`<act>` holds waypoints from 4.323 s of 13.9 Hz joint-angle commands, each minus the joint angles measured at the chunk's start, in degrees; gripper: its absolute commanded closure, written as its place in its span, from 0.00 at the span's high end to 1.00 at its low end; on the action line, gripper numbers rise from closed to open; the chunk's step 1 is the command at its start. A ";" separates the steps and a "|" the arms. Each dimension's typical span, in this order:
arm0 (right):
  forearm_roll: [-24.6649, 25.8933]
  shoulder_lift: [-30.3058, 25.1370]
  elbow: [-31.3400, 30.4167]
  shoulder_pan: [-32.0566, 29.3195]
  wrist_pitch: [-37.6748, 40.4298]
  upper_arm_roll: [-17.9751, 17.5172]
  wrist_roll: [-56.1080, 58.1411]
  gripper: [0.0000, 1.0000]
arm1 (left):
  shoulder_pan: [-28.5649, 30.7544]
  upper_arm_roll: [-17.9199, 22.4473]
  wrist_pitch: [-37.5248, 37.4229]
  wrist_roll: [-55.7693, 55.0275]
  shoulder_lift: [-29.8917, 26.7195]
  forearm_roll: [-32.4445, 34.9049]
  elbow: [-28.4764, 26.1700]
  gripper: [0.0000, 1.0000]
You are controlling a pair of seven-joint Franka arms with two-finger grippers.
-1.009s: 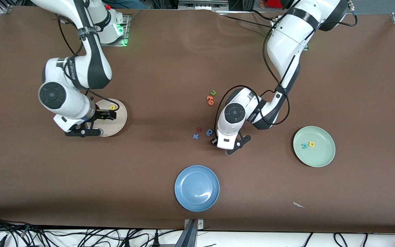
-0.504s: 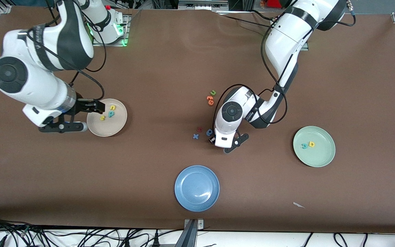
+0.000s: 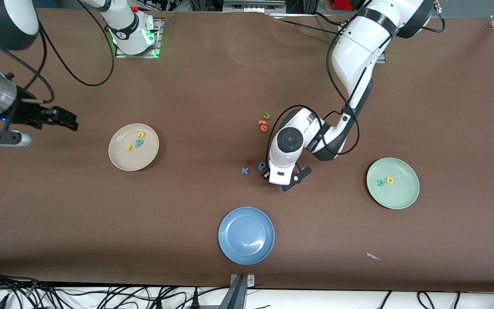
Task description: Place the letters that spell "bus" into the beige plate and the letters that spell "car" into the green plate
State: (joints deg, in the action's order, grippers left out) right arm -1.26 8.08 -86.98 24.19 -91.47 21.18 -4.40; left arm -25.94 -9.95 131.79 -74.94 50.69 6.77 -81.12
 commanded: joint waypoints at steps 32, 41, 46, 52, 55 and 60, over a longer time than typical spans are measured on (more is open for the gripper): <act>1.09 -10.10 -10.49 -24.28 -6.78 -23.64 0.18 1.00 | 32.00 0.90 -24.74 73.53 -12.90 4.65 0.61 1.00; 1.09 -8.43 -7.41 -24.28 -4.42 -23.64 0.27 1.00 | 27.36 6.86 -33.96 74.94 -35.89 -3.08 -10.35 1.00; 1.00 -8.43 -7.41 -24.28 -4.42 -23.64 0.18 1.00 | 26.73 7.67 -43.10 78.28 -46.02 -5.02 -11.16 1.00; 1.09 -8.52 -7.41 -24.28 -3.71 -23.73 0.18 1.00 | 25.41 8.90 -43.29 78.89 -48.15 -5.10 -11.43 1.00; 1.18 -8.52 -7.41 -24.28 -3.71 -23.73 0.18 1.00 | 25.59 8.81 -43.46 78.89 -47.97 -5.10 -11.08 1.00; 1.18 -8.52 -7.41 -24.28 -3.71 -23.82 0.18 1.00 | 25.85 8.90 -43.38 79.94 -47.79 -5.10 -10.82 1.00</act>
State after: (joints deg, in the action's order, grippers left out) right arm 0.23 -1.03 -96.02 0.41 -96.50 -2.20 -4.74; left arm -0.27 -1.62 88.46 2.72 3.26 3.34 -91.90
